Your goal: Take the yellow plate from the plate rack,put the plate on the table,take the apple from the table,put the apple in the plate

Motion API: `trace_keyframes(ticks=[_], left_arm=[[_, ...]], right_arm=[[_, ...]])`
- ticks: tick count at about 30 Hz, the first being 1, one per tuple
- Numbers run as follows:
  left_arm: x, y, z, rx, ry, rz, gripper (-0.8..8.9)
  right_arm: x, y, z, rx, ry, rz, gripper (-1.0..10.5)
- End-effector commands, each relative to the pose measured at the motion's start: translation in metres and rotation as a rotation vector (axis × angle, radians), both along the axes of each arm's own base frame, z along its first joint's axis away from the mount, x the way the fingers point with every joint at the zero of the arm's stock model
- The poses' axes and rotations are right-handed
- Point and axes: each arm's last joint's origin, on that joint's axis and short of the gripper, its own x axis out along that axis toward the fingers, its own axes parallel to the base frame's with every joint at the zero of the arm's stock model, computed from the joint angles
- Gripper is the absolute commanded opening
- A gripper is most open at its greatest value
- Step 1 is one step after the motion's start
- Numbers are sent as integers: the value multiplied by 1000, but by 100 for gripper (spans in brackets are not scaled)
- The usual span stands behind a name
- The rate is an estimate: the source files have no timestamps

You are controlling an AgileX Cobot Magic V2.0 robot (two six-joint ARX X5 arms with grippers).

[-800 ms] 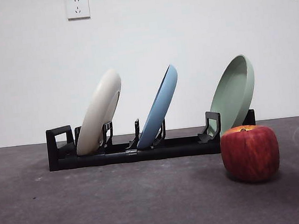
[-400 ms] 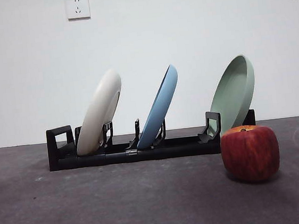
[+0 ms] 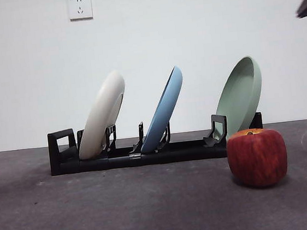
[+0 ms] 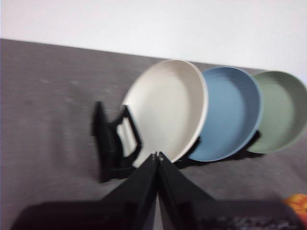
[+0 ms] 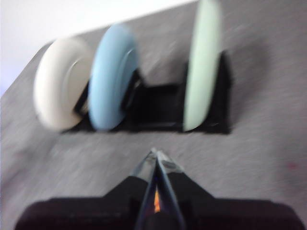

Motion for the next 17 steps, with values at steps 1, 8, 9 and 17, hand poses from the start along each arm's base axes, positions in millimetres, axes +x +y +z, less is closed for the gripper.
trace_keyframes(ticks=[1, 8, 9, 17], left_arm=[[22, -2, 6, -23, 49, -68, -5], [81, -17, 28, -39, 168, -160, 207], [91, -23, 33, -37, 182, -180, 230], [167, -94, 42, 50, 291, -298, 230]], right_arm=[[8, 3, 3, -4, 13, 107, 3], [23, 6, -2, 22, 77, 155, 292], [24, 6, -4, 21, 87, 155, 291], [25, 6, -5, 21, 98, 153, 288]])
